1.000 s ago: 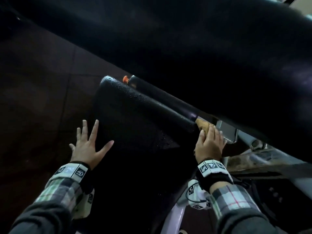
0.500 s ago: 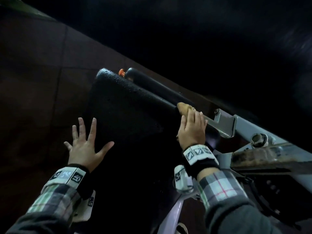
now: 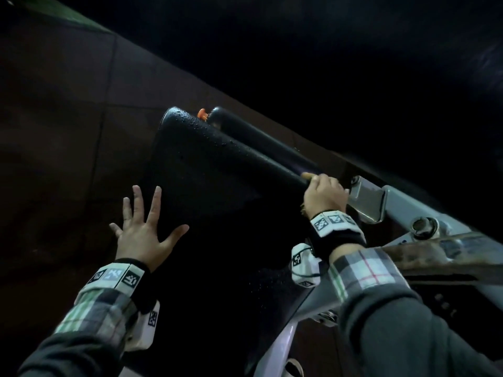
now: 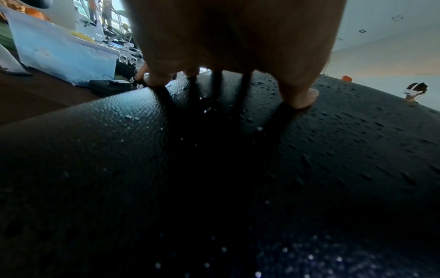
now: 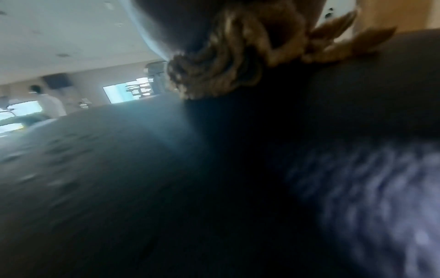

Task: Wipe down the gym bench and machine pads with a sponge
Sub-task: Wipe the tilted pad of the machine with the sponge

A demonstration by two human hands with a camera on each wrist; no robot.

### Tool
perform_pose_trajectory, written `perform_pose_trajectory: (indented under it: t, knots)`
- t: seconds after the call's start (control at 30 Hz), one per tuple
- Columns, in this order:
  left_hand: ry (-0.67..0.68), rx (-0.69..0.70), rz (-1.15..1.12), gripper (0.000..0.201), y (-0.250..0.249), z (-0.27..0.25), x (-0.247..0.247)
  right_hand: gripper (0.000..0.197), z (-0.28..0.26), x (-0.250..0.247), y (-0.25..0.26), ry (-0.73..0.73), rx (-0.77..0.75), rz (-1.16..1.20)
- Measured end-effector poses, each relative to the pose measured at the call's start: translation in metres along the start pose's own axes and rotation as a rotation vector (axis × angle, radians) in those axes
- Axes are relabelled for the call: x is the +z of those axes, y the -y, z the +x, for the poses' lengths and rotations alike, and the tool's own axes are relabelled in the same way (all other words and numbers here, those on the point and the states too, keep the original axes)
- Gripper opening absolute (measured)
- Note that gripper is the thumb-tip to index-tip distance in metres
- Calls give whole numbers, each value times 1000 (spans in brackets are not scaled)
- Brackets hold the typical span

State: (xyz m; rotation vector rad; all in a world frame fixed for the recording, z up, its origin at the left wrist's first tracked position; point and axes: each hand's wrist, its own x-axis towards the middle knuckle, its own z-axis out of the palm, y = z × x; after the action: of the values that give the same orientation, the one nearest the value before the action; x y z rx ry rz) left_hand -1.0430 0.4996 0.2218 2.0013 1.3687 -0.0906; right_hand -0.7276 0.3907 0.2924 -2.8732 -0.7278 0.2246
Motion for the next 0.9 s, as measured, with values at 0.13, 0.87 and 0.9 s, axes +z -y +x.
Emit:
perform_pose_trajectory:
  t: [0.13,0.87,0.9]
  knots:
    - [13,-2,5,102,0,0,-2,37,-32,16,-8,-162,-177,52]
    - [68,-27,17,102,-4,0,-6,46,-43,10,-22,-132,-213,-217]
    - [67,-25,18,102,-4,0,-6,47,-44,10,-28,-159,-227,-229]
